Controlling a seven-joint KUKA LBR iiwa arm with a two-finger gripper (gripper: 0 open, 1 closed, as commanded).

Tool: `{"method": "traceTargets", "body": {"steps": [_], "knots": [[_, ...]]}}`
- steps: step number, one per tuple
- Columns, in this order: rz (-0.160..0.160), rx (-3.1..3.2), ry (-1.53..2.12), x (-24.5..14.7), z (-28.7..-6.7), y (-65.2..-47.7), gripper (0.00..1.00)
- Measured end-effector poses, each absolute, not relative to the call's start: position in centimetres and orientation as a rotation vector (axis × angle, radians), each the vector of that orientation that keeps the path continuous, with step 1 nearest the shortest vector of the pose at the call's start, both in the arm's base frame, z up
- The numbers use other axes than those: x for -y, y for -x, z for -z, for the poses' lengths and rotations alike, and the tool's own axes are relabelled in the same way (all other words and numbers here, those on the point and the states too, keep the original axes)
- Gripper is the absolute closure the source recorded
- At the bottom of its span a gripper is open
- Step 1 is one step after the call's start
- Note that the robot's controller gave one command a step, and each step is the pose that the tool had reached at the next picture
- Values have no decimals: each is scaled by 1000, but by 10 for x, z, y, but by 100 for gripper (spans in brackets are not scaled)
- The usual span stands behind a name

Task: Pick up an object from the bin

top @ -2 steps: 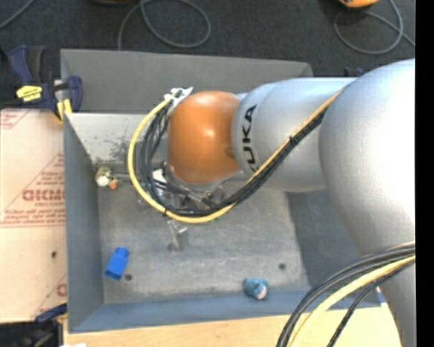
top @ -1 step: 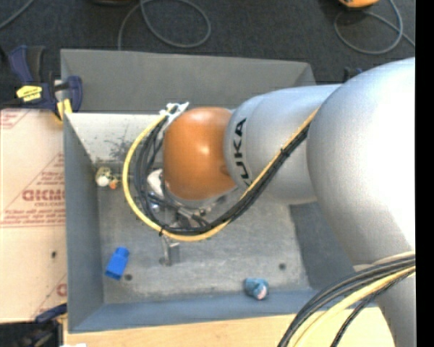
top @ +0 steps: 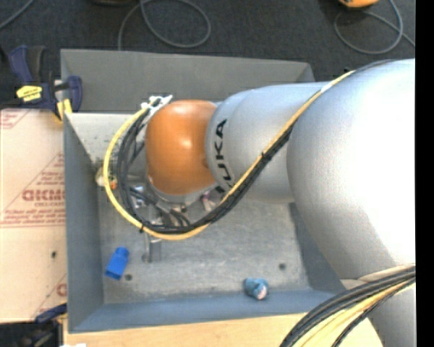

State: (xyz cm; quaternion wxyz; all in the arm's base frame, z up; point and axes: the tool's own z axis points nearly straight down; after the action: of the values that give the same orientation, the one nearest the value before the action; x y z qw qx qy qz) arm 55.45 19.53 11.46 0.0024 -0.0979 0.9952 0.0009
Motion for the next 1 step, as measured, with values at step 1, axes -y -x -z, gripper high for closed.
{"method": "traceTargets", "body": {"steps": [1], "knots": [[-6,-3095,423,-203,-111,-538,0]]}}
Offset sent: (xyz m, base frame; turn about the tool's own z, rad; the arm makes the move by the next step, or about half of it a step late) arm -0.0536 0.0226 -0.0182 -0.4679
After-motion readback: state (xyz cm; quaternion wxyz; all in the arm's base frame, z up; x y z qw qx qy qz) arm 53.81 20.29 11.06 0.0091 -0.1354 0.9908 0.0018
